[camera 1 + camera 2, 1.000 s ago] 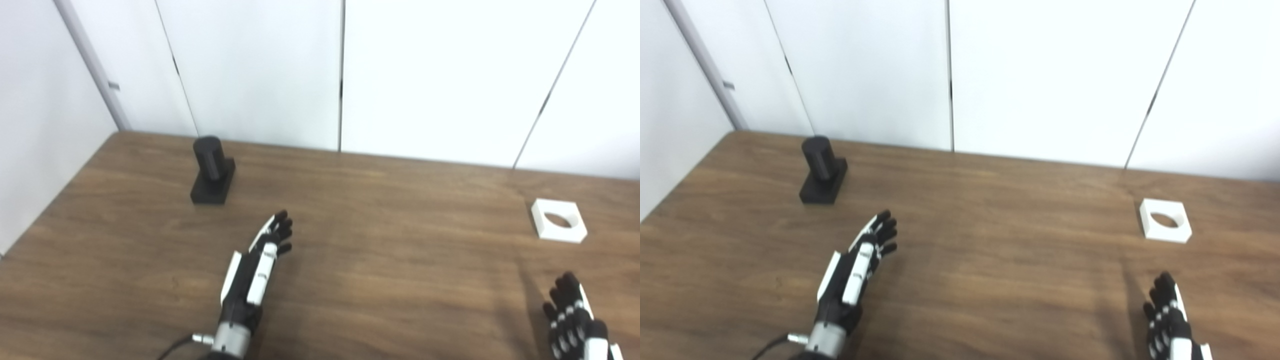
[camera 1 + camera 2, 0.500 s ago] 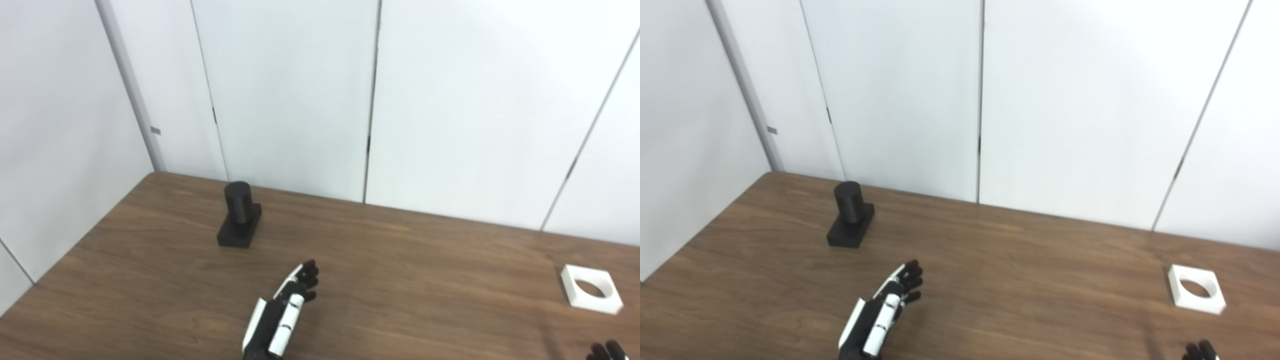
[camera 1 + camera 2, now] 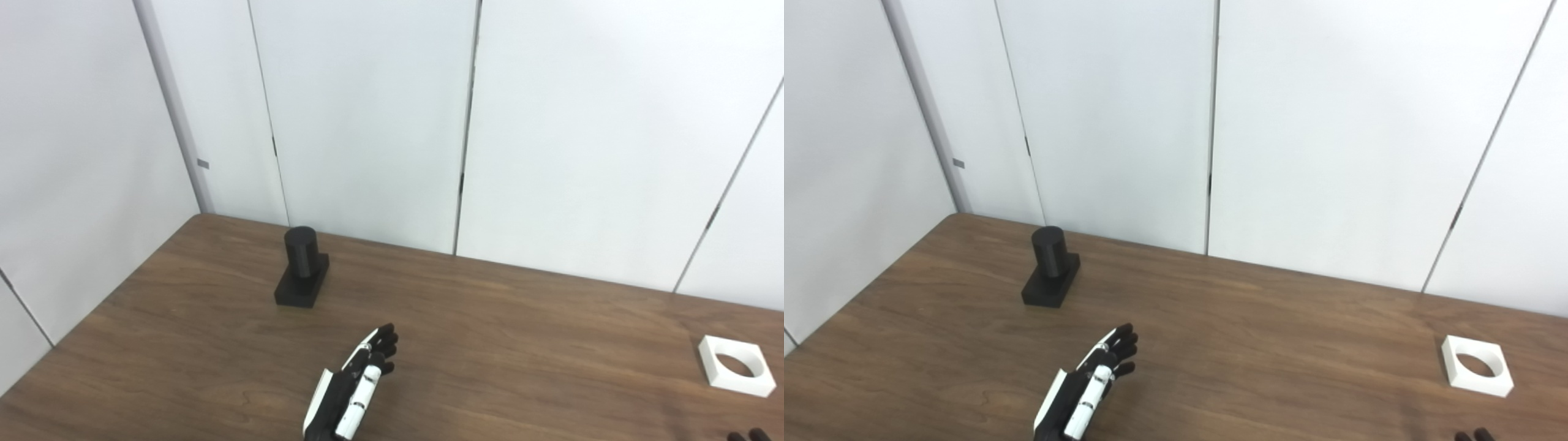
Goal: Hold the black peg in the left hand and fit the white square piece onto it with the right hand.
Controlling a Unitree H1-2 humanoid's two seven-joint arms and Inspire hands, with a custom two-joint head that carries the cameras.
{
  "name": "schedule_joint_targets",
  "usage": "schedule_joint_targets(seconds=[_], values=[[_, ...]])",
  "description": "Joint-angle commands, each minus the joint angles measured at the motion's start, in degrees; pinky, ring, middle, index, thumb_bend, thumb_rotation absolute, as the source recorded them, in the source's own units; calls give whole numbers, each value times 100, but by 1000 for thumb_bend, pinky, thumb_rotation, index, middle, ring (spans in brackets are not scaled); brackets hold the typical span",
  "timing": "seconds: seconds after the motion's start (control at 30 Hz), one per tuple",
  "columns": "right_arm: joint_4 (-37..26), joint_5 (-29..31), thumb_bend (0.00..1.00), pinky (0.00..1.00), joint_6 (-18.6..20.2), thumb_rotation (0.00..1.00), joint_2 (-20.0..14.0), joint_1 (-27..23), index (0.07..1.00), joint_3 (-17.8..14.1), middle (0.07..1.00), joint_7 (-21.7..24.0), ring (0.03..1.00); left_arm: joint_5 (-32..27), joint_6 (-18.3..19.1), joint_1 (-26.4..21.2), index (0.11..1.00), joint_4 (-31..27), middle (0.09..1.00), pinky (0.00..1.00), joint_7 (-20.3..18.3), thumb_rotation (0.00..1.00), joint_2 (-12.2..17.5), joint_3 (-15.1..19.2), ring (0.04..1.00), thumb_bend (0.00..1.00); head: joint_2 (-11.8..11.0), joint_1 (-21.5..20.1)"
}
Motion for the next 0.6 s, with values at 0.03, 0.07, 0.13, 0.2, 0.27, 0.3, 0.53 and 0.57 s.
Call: schedule_joint_targets(seconds=[0.03, 0.07, 0.13, 0.2, 0.27, 0.3, 0.53, 0.57], values=[[222, -25, 722, 926, 106, 1000, 143, 79, 951, -6, 948, 54, 966, 249, 223, 366, 926, -306, 914, 885, 129, 530, -167, 22, 921, 435, 5, 0], [210, -31, 743, 945, 105, 1000, 142, 78, 961, 6, 962, 63, 979, 320, 346, 365, 926, -442, 911, 882, 167, 402, -160, 50, 916, 457, 13, 10], [201, -45, 769, 963, 118, 1000, 152, 71, 968, 23, 973, 61, 993, 402, 569, 357, 930, -740, 914, 867, 208, 258, -126, 95, 905, 499, 17, 33], [183, -43, 784, 961, 130, 1000, 164, 71, 969, 37, 974, 62, 997, 397, 767, 313, 935, -1039, 924, 874, 216, 200, -98, 165, 910, 531, 23, 33], [159, -32, 786, 966, 135, 1000, 177, 70, 968, 53, 974, 66, 998, 456, 969, 249, 936, -1297, 924, 867, 221, 180, -63, 234, 902, 559, 43, 11], [154, -29, 786, 967, 139, 1000, 178, 72, 968, 59, 974, 70, 998, 558, 1144, 176, 936, -1468, 924, 864, 237, 176, -13, 296, 900, 564, 57, -18], [-19, -52, 789, 953, 319, 1000, 258, 132, 973, 58, 976, -5, 994, 1381, 1792, -392, 945, -1949, 933, 856, 161, 90, 499, 673, 905, 723, 126, -174], [-28, -47, 798, 952, 348, 1000, 268, 134, 970, 52, 977, -10, 998, 1466, 1853, -451, 942, -1974, 932, 849, 150, 134, 537, 718, 902, 744, 130, -189]])
